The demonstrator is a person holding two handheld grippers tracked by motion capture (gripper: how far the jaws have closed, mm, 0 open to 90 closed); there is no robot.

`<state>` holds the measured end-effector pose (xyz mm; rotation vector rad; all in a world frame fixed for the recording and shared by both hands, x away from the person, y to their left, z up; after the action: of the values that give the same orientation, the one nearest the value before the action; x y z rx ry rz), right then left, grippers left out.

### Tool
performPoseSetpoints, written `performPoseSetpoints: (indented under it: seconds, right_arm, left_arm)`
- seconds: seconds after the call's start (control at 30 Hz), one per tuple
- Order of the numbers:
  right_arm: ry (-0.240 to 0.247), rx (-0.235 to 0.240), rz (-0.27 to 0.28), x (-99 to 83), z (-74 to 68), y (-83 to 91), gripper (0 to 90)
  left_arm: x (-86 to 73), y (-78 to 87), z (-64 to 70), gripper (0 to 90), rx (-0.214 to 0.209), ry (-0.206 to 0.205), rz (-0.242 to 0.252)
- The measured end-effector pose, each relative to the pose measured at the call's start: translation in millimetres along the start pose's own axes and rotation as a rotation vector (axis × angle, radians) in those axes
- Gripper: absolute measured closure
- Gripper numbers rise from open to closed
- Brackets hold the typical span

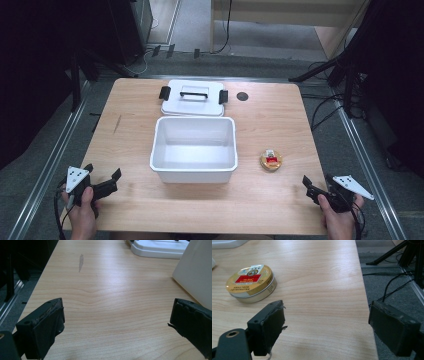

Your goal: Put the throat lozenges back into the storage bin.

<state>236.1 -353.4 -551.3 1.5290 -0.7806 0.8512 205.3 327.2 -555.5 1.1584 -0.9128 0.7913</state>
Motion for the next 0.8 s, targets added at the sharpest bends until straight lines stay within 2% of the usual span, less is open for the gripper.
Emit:
performPoseSetpoints:
  seconds: [0.27,0.33,0.4,0.43,0.47,0.5,0.53,0.63,0.73,0.8]
  right_arm:
    - [0.032,-0.002,-0.027,1.7,-2.4,-0.1,14.1]
    - [0.044,0.026,-0.066,5.3,-5.8,-0.3,14.1]
    - [0.071,0.013,-0.103,8.2,-10.8,-1.8,14.1]
    - [0.071,0.013,-0.103,8.2,-10.8,-1.8,14.1]
    - [0.11,0.008,-0.136,11.8,-18.3,-3.6,14.0]
    - [0.11,0.008,-0.136,11.8,-18.3,-3.6,14.0]
    - [0.13,0.016,-0.148,13.9,-22.4,-4.0,14.0]
    - [0.188,0.031,-0.209,22.5,-34.5,-6.8,13.9]
    - [0.223,0.035,-0.257,30.4,-42.6,-9.4,13.7]
    - [0.25,0.035,-0.311,39.8,-49.5,-12.9,13.7]
  left_arm:
    - [-0.3,0.7,0.6,0.0,-0.002,-0.007,0.005]
    - [-0.4,1.1,0.7,0.0,-0.005,-0.007,0.005]
    - [-0.5,1.2,0.7,0.0,-0.005,-0.007,0.006]
    - [-0.5,1.3,0.8,0.0,-0.006,-0.007,0.006]
    - [-0.5,1.4,0.6,0.0,-0.006,-0.007,0.007]
    - [-0.5,1.4,0.6,0.0,-0.006,-0.007,0.007]
    - [-0.5,1.6,0.6,0.0,-0.005,-0.007,0.007]
    - [-0.5,1.3,0.7,0.0,-0.004,-0.007,0.008]
    - [-0.5,1.7,0.7,0.0,-0.011,-0.01,0.007]
    - [-0.6,1.8,0.5,0.0,-0.015,-0.01,0.01]
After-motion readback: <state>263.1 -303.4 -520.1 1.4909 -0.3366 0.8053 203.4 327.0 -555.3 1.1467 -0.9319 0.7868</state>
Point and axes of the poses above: each handheld gripper's, and its own axes: y roughly backward along the jaws, x roughly out of its top, z roughly to its right, the point moved 1 cm from there along -y, roughly forward along the jaws, and after that the axes turned 5 degrees about -x, right-handed, at the moved point
